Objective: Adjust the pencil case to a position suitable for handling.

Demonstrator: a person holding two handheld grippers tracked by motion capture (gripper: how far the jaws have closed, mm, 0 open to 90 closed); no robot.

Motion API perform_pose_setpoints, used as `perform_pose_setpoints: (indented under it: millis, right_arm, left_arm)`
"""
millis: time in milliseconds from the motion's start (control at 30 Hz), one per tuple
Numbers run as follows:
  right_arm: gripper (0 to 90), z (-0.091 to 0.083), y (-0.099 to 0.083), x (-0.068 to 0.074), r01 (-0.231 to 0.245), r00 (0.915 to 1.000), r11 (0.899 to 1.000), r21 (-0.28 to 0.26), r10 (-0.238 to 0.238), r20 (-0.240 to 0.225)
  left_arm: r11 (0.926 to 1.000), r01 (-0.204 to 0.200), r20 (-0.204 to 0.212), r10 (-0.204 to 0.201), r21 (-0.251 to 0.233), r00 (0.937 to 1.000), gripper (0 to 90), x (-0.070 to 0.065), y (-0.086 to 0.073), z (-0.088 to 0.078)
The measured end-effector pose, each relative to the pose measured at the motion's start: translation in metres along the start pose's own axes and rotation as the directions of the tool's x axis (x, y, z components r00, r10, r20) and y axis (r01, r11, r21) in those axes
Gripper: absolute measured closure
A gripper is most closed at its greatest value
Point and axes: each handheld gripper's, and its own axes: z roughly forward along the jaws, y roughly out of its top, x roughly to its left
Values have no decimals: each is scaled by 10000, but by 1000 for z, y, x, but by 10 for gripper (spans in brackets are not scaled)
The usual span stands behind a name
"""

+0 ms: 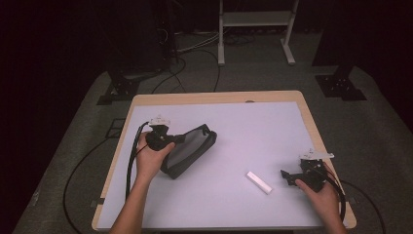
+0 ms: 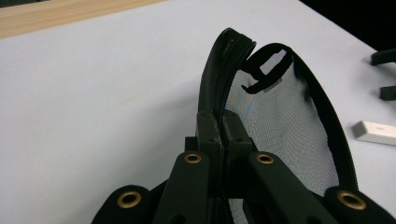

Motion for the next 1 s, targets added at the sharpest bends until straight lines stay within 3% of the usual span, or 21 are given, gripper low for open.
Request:
perform_pose_setpoints:
  millis: [500,1000]
  right_arm:
    - [48,0,0,0,-2,10000,10000,-2,2,0]
    - [48,0,0,0,3,10000,10000,-1,-3,2]
  left_arm:
    - [9983,-432,908,395,398,9951,885,-25,-5,6]
    - [9944,-642,2016,461,840,9784,885,-48,-12,24]
